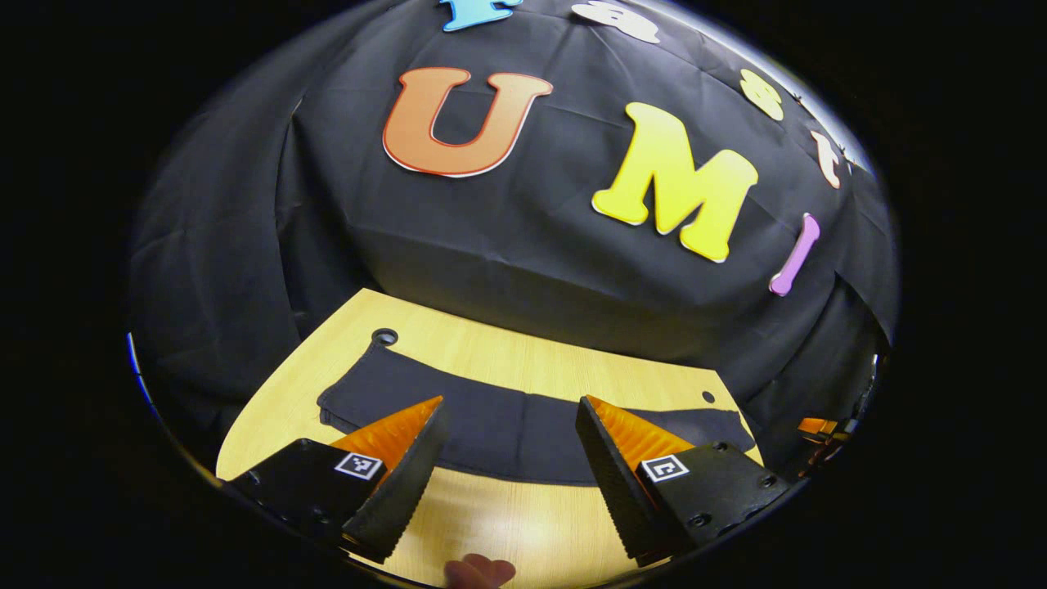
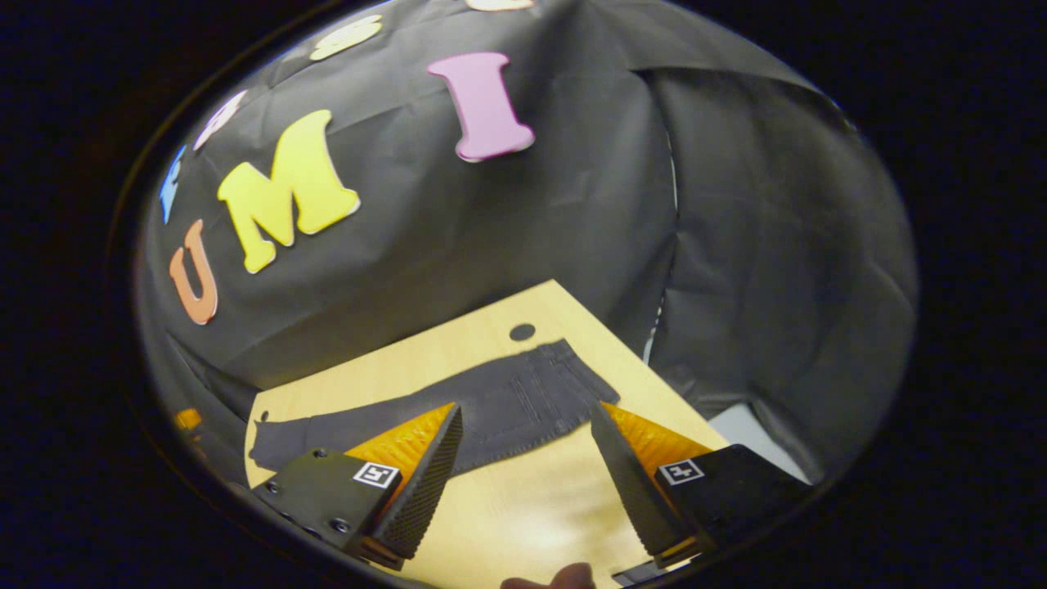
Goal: Grasp the waist and the cuffs of the jeans and fold them to make the two legs overlap; first hold the waist and fold one-third of the jeans toward the cuffs, then hold the cuffs and fold the remaining one-third in the same direction to finish folding.
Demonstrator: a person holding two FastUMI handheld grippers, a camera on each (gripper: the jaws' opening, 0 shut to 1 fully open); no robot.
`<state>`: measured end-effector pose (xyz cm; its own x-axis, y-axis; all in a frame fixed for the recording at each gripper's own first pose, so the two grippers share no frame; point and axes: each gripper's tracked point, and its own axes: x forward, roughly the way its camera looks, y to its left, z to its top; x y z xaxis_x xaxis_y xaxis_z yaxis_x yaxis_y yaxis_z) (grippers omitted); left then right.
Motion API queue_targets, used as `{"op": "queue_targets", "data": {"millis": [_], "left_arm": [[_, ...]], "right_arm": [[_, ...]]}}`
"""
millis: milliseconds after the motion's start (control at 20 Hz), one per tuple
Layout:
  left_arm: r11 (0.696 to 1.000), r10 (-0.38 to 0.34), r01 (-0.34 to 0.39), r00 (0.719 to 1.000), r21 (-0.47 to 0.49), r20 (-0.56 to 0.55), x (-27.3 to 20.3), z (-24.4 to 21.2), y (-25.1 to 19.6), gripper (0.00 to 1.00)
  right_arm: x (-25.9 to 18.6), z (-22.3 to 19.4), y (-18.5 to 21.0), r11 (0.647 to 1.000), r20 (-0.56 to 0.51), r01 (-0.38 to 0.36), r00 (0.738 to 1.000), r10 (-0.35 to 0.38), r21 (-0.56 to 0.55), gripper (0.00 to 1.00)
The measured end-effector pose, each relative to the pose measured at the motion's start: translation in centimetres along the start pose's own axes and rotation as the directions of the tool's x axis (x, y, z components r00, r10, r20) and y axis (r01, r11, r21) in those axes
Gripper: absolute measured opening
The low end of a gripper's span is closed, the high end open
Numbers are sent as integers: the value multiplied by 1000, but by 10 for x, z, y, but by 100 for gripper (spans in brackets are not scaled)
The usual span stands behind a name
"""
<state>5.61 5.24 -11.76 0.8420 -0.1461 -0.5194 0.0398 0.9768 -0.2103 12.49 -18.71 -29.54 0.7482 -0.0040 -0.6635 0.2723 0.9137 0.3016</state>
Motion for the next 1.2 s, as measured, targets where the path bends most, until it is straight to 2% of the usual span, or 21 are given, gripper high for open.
{"op": "queue_targets", "data": {"millis": [50, 100, 150, 250, 350, 500, 600, 750, 900, 950, 1050, 1100, 1200], "left_arm": [[1000, 5, -5, 1000, -2, -3, -2, -6, 0, 99], [1000, 14, -15, 1000, -20, -6, -3, -10, -1, 99], [999, 21, -21, 1000, -46, -17, -4, -16, -2, 99], [994, 44, -48, 998, -96, -40, -6, -25, -2, 99], [989, 68, -75, 996, -128, -60, -9, -35, -2, 99], [985, 99, -112, 990, -130, -100, -10, -50, -4, 99], [985, 120, -134, 985, -109, -126, -11, -60, -5, 99], [981, 134, -153, 979, -119, -151, -13, -63, -6, 99], [978, 150, -169, 976, -122, -156, -12, -61, -4, 99], [976, 154, -174, 976, -129, -157, -13, -61, -3, 99], [970, 163, -188, 973, -152, -163, -15, -61, 2, 99], [967, 167, -194, 972, -165, -164, -15, -63, 8, 99], [960, 178, -209, 970, -187, -167, -19, -64, 19, 99]], "right_arm": [[9, -11, -5, 997, -42, -14, 999, 17, 71, 99], [21, -17, -13, 988, -76, -23, 996, 34, 150, 94], [30, -21, -25, 972, -106, -22, 993, 48, 234, 98], [66, -27, -43, 922, -150, -12, 986, 75, 386, 98], [99, -28, -59, 876, -176, 3, 980, 93, 482, 98], [140, -27, -80, 865, -177, 29, 982, 70, 500, 98], [157, -26, -88, 833, -188, 44, 979, 73, 552, 98], [161, -22, -96, 784, -171, 34, 981, 92, 620, 98], [163, -13, -92, 762, -148, 10, 982, 113, 648, 98], [172, -13, -82, 765, -142, 1, 983, 119, 644, 92], [198, -25, -76, 806, -154, 35, 986, 70, 590, 88], [199, -28, -81, 819, -160, 55, 986, 46, 572, 75], [193, -22, -82, 813, -146, 45, 988, 49, 581, 48]]}}
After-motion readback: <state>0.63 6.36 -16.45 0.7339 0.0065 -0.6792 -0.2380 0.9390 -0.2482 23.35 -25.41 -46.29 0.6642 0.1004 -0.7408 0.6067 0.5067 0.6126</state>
